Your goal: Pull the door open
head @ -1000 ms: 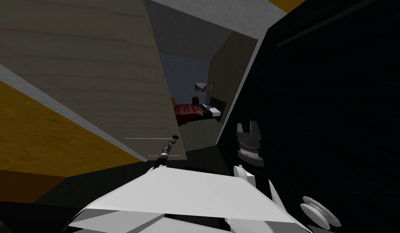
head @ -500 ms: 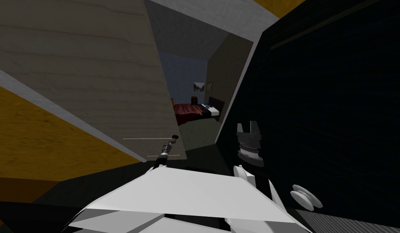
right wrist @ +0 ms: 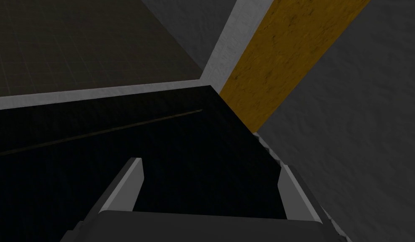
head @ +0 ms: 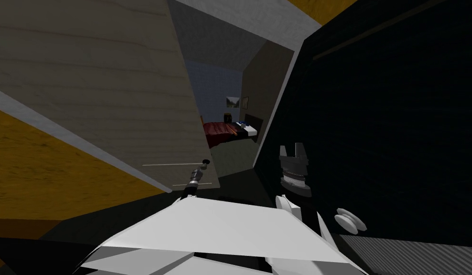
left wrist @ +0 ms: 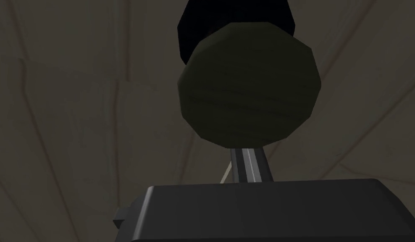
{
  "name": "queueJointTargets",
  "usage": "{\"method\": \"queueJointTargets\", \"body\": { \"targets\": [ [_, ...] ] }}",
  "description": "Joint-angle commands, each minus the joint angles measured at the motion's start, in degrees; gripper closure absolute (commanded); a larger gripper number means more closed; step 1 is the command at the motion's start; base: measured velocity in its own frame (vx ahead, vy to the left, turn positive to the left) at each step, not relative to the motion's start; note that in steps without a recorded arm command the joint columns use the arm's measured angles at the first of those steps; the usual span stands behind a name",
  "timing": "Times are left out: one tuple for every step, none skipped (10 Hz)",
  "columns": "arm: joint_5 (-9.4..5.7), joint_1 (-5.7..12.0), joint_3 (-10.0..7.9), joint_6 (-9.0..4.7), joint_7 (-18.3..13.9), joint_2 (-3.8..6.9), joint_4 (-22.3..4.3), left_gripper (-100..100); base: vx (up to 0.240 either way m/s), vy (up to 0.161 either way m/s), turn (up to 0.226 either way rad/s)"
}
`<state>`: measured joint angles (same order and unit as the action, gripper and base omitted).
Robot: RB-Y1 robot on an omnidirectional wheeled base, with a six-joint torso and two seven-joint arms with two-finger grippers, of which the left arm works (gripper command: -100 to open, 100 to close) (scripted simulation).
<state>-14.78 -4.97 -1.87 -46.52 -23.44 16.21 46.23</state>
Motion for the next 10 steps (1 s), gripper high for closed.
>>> {"method": "queueJointTargets", "body": {
  "targets": [
    [-1.01,-0.09,0.87,-0.11,-2.42,-0.18,0.8,-100,-0.034,0.032,-0.013],
    [-1.74,-0.21,1.31,-0.14,-4.02,-0.17,1.04,-100,-0.04,0.024,0.009],
    [-2.59,-0.35,1.82,-0.18,-5.72,-0.16,1.31,-100,-0.061,0.022,-0.015],
    [-2.59,-0.35,1.82,-0.18,-5.89,-0.16,1.31,-100,-0.049,0.017,-0.009],
    [-3.5,-0.49,2.37,-0.21,-7.91,-0.15,1.61,-100,-0.047,0.005,-0.031],
    [-3.5,-0.49,2.37,-0.21,-7.91,-0.15,1.61,-100,-0.039,0.002,-0.016],
    [-4.53,-0.66,2.99,-0.26,-10.12,-0.14,1.95,-100,-0.038,0.004,-0.023],
    [-4.53,-0.66,2.99,-0.26,-10.12,-0.14,1.95,-100,-0.036,0.007,-0.007],
    [-5.6,-0.83,3.63,-0.3,-12.22,-0.13,2.3,-100,-0.036,0.006,-0.037],
    [-5.6,-0.83,3.63,-0.3,-12.38,-0.13,2.3,-100,-0.02,0.0,-0.047]
  ]
}}
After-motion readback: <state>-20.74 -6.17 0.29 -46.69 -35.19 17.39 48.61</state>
